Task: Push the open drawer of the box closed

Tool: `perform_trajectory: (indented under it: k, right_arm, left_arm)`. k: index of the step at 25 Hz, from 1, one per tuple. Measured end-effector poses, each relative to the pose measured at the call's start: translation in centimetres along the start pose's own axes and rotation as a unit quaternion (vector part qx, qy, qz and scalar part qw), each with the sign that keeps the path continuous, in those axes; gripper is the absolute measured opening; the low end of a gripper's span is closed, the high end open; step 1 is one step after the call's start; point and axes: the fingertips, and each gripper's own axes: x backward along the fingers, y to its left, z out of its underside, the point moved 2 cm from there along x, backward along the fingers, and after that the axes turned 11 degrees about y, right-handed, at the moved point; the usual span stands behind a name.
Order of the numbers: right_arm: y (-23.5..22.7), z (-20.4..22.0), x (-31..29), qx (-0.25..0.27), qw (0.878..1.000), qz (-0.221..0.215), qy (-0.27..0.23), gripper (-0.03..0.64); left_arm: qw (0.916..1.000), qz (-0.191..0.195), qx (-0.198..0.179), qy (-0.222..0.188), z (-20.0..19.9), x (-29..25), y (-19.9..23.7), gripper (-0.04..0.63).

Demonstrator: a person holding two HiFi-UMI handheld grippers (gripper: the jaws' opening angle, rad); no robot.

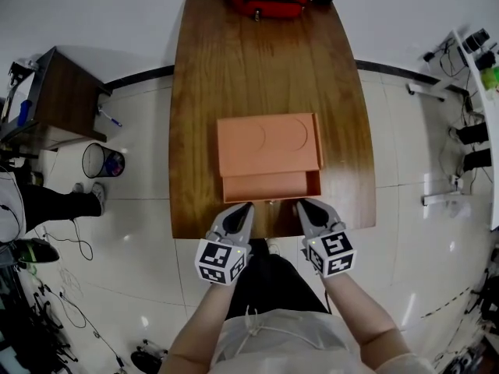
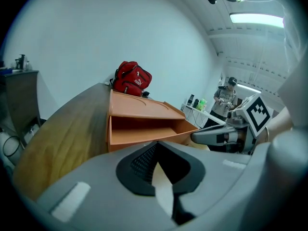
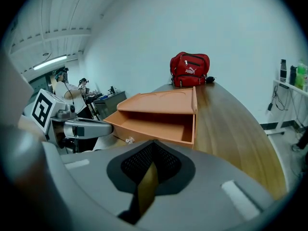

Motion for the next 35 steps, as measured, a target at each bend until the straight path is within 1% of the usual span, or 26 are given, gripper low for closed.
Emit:
perform_trajectory:
  k: [3, 7, 10, 13, 16, 19, 22, 23, 25, 27, 30, 33, 35]
  right_arm:
    - [-1.0, -1.4, -0.8, 0.000, 1.000, 0.007, -0.002, 0.006]
    - [-1.8, -2.6, -1.7, -0.006, 1.000, 0.007, -0.003, 0.008]
    - [-2.1, -3.3, -2.2, -0.012, 1.000, 0.006, -0.005, 0.008]
    - [-2.6, -3.9, -2.6, -0.010, 1.000, 0.005, -0.005, 0.006]
    - [-3.1, -4.5, -2.8, 0.007, 1.000, 0.013, -0.003, 0.008]
    - [-3.2, -4.5, -2.8, 0.019, 1.000, 0.019, -0.004, 0.008]
    - [-2.9, -4.4, -2.2, 0.023, 1.000, 0.014, -0.004, 0.008]
    - [-2.6, -4.5, -1.8, 0.030, 0.999, 0.011, -0.008, 0.008]
    - [-1.4, -5.3, -0.4, 0.059, 0.998, 0.008, -0.026, 0.006]
    - [0.1, -6.6, 1.4, 0.100, 0.993, 0.007, -0.057, 0.006]
    - [2.2, -8.0, 4.6, 0.150, 0.982, 0.004, -0.112, 0.006]
    - [4.1, -8.7, 8.2, 0.173, 0.972, 0.003, -0.157, 0.006]
    - [4.9, -9.3, 10.7, 0.181, 0.967, 0.009, -0.180, 0.006]
  left_arm:
    - [1.0000, 0.004, -0.001, -0.001, -1.3, -1.0, 0.7, -0.005]
    - [0.9999, 0.014, 0.009, -0.001, -2.4, -2.2, 1.5, -0.002]
    - [0.9999, 0.010, 0.001, 0.001, -3.0, -2.8, 1.8, 0.005]
    - [0.9999, 0.008, 0.008, -0.003, -3.6, -3.5, 2.1, 0.005]
    - [0.9997, 0.012, 0.017, -0.010, -4.0, -4.1, 2.4, 0.005]
    - [0.9998, 0.019, 0.001, -0.007, -4.1, -4.1, 2.4, 0.005]
    - [0.9997, 0.020, -0.015, -0.004, -4.1, -3.2, 2.4, 0.005]
    - [0.9997, 0.018, -0.014, -0.004, -4.1, -2.8, 2.2, 0.005]
    - [0.9998, 0.005, -0.015, -0.007, -4.4, -1.5, 1.8, 0.005]
    - [0.9993, -0.006, -0.030, -0.023, -5.2, 0.2, 0.6, 0.005]
    - [0.9950, -0.007, -0.073, -0.069, -7.2, 3.4, -2.7, 0.005]
    - [0.9868, -0.018, -0.114, -0.114, -9.3, 7.1, -5.9, 0.005]
    - [0.9805, -0.026, -0.128, -0.146, -10.9, 9.5, -7.6, 0.005]
